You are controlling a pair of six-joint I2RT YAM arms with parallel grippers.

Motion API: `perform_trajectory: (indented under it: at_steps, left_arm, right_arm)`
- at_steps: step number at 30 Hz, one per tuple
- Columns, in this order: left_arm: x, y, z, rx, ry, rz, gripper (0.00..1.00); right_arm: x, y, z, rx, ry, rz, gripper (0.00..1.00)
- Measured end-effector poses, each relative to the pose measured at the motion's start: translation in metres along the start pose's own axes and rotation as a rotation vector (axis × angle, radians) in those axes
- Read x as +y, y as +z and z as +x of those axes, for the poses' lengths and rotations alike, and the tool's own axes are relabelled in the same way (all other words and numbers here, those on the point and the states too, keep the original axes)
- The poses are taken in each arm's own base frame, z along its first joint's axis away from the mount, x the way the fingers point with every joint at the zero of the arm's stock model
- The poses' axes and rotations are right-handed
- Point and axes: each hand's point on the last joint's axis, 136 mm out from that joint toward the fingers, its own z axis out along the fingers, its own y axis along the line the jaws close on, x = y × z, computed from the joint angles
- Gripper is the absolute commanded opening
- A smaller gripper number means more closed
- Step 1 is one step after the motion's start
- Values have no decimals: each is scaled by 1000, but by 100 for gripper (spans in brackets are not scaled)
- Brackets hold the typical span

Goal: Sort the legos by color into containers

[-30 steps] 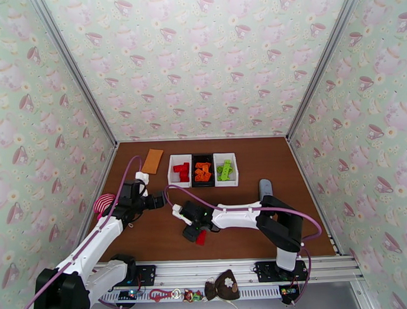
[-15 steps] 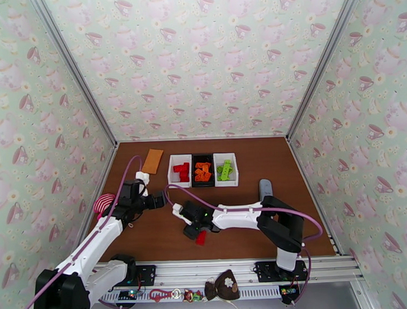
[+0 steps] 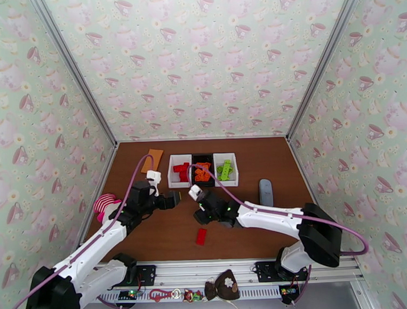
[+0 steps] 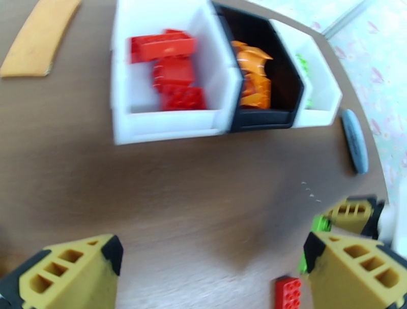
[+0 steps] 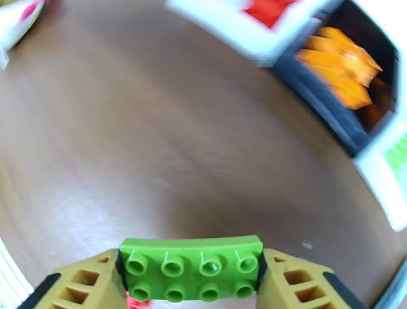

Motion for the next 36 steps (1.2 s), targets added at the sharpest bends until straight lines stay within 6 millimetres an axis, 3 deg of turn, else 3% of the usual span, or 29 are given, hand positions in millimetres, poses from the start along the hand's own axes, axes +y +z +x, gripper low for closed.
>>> perform_trajectory:
  at_steps: [3, 9, 15, 23, 32, 36]
  left_arm:
    - [-26, 4, -1, -34, 39, 60, 100]
    - [-54, 15, 5, -49, 100, 100, 100]
    - [-75, 24, 32, 5, 175, 94, 100]
    - [-105, 28, 57, 53, 291, 102, 100]
    - [-135, 23, 57, 1, 425, 174, 100]
    - [-137, 23, 57, -7, 446, 179, 100]
  right_arm:
    - [-28, -15, -10, -59, 79, 47, 55]
    - [-86, -49, -39, -211, 240, 146, 54]
    - [-149, -49, -42, -213, 391, 281, 53]
    - [-209, -15, -74, -163, 506, 394, 51]
    - [-235, 43, -80, -93, 544, 412, 50]
    - [-242, 62, -82, -77, 552, 404, 51]
